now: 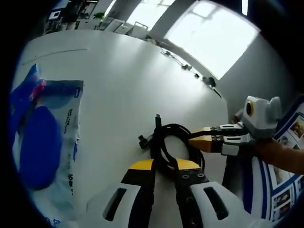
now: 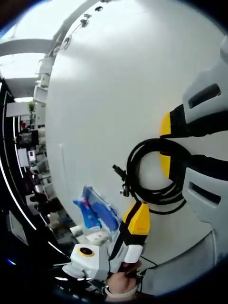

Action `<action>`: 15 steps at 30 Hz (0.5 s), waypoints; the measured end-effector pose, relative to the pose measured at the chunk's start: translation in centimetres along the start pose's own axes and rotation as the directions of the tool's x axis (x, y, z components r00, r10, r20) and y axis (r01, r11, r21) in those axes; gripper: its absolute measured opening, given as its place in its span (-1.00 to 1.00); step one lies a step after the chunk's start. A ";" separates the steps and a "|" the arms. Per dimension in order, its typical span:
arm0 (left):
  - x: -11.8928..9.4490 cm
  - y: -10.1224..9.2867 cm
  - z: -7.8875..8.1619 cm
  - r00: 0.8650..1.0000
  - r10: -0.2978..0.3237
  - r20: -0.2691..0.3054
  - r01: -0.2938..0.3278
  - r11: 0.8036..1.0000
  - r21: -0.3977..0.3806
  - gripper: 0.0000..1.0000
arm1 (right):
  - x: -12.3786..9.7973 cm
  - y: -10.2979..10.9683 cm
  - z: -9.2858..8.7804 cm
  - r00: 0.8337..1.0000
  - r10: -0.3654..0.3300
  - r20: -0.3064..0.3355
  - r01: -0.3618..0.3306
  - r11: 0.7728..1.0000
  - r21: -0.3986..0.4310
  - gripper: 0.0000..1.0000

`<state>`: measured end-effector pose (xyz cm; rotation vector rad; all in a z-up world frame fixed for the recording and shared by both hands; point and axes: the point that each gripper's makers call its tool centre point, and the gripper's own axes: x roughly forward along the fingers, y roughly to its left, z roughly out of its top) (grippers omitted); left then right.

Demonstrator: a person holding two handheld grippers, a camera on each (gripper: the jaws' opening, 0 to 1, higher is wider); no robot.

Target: Arrange the tabletop items into an orderly group along one side of the table until the central work area is clear of visible clutter.

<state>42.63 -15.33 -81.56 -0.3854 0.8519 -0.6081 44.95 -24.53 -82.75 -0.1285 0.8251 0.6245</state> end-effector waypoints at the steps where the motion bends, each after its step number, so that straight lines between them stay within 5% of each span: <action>1: -0.1 0.0 0.0 1.000 0.001 0.001 -0.001 1.000 0.002 -0.75 | -0.1 0.2 0.0 1.000 0.004 0.003 -0.004 1.000 0.001 -0.74; 15: -1.9 -0.2 0.8 0.998 0.004 0.057 -0.009 0.996 0.085 -0.38 | -1.0 1.0 1.0 0.998 0.020 0.062 -0.019 1.000 -0.024 -0.33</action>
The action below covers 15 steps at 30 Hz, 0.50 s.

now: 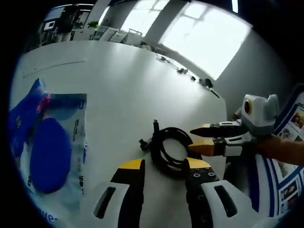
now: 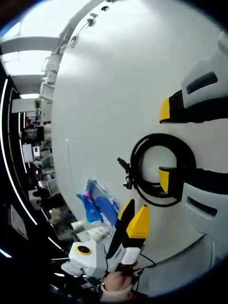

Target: Arrange the tabletop items into an orderly group along one side of the table until the central work area is clear of visible clutter.

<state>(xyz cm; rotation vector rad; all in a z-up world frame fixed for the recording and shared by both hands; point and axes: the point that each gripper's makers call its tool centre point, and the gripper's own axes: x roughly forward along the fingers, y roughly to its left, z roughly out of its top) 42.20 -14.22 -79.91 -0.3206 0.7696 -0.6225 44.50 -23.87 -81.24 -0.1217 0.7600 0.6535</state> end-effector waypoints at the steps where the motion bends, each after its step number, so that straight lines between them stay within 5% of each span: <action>1: -0.2 0.2 0.3 1.000 0.009 0.020 -0.009 1.000 0.015 -0.33 | -0.1 0.1 0.3 1.000 0.002 0.017 -0.002 1.000 0.003 -0.31; 6: -1.1 0.4 0.8 0.999 0.022 0.047 -0.024 0.998 0.057 -0.04 | -0.2 0.4 0.7 1.000 0.008 0.029 -0.008 1.000 0.006 -0.18; 15: -3.0 1.3 1.9 0.993 0.053 0.108 -0.059 0.997 0.052 0.10 | -0.5 1.1 2.5 0.996 0.016 0.083 -0.017 1.000 0.011 -0.11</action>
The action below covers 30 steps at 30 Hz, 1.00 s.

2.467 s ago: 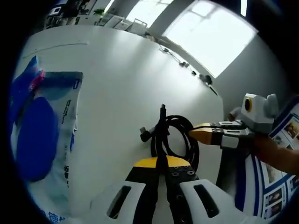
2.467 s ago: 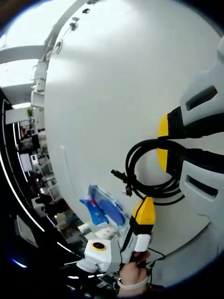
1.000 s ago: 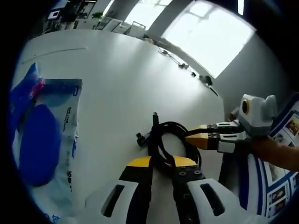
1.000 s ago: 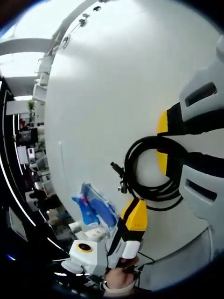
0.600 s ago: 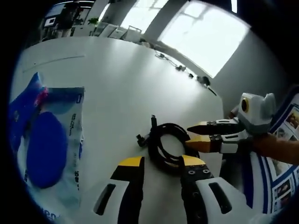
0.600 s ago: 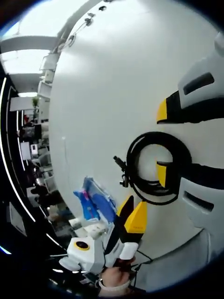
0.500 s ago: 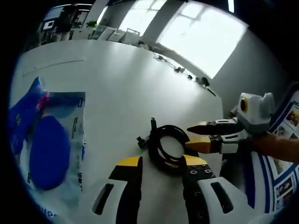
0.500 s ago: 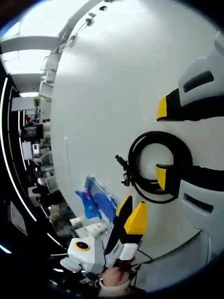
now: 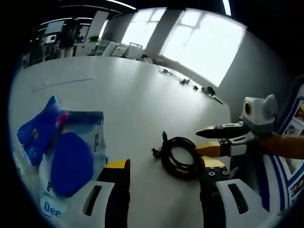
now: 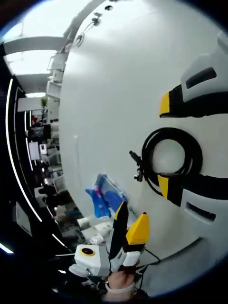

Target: Arrange the tabletop items into an orderly group along one side of the table until the central work area is clear of visible clutter.

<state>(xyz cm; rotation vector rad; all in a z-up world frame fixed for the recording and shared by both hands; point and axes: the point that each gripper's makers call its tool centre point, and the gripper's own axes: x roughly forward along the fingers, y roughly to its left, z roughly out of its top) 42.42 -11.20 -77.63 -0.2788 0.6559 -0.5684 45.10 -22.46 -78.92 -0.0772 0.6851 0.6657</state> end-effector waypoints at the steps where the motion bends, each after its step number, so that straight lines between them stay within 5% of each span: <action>1: -0.2 0.1 0.2 1.000 0.004 0.008 -0.004 1.000 -0.003 0.11 | 0.0 0.1 0.0 1.000 -0.001 -0.006 0.001 1.000 -0.001 -0.11; 14: -3.4 3.4 1.2 0.992 0.108 0.072 -0.106 0.994 -0.036 0.09 | -0.2 1.2 1.5 1.000 0.016 0.019 -0.015 1.000 -0.008 -0.10; 30: -7.1 7.2 2.9 0.962 0.232 0.146 -0.220 0.971 -0.094 0.00 | 1.5 3.3 4.5 0.997 0.071 0.038 -0.068 0.996 -0.064 -0.12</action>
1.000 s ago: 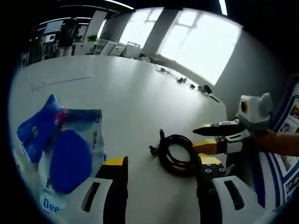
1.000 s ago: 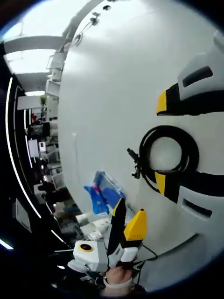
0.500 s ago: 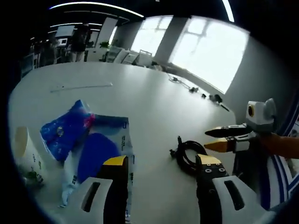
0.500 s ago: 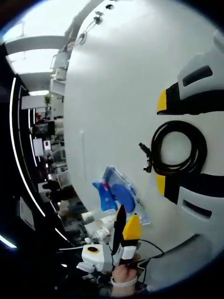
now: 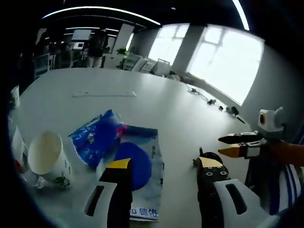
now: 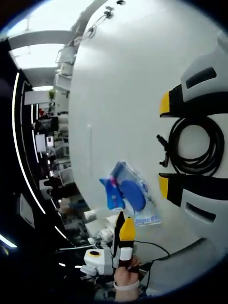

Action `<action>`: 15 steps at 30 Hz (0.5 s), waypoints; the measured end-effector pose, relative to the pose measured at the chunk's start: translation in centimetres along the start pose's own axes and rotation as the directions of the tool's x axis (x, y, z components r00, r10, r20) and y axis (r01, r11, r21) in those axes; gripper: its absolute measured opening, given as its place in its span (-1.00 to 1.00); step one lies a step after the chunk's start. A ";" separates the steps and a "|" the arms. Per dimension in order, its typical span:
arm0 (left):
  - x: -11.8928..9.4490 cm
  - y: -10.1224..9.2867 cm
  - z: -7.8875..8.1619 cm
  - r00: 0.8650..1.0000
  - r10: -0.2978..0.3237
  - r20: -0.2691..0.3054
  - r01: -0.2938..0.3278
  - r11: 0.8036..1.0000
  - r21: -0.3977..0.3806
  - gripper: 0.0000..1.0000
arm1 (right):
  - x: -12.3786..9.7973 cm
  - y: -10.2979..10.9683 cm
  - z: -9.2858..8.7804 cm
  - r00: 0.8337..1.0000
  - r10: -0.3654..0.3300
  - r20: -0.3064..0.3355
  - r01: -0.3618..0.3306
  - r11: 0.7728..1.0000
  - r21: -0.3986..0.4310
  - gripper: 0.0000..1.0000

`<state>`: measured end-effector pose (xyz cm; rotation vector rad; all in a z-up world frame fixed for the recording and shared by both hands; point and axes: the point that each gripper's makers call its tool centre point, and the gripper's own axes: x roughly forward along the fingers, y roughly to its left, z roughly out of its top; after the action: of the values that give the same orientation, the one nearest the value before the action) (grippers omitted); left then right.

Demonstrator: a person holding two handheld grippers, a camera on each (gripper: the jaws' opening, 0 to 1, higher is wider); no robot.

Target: Arrange the tabletop items into an orderly group along one side of the table until the central work area is clear of visible clutter.

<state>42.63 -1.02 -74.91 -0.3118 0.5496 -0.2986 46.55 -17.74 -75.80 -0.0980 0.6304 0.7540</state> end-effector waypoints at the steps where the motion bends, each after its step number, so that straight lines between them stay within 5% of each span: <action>1: -0.2 0.2 0.1 1.000 0.009 0.004 -0.009 1.000 -0.003 -0.01 | 0.1 0.2 0.2 1.000 0.004 0.002 -0.004 1.000 -0.002 -0.13; 15: -1.6 2.8 1.4 0.993 0.097 0.060 -0.095 0.995 -0.029 -0.14 | 2.3 2.5 2.4 0.998 0.069 0.011 -0.068 0.996 -0.061 -0.14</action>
<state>42.63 2.39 -74.09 -0.3180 0.5068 -0.1880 47.37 -13.76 -74.81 -0.1272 0.6006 0.8397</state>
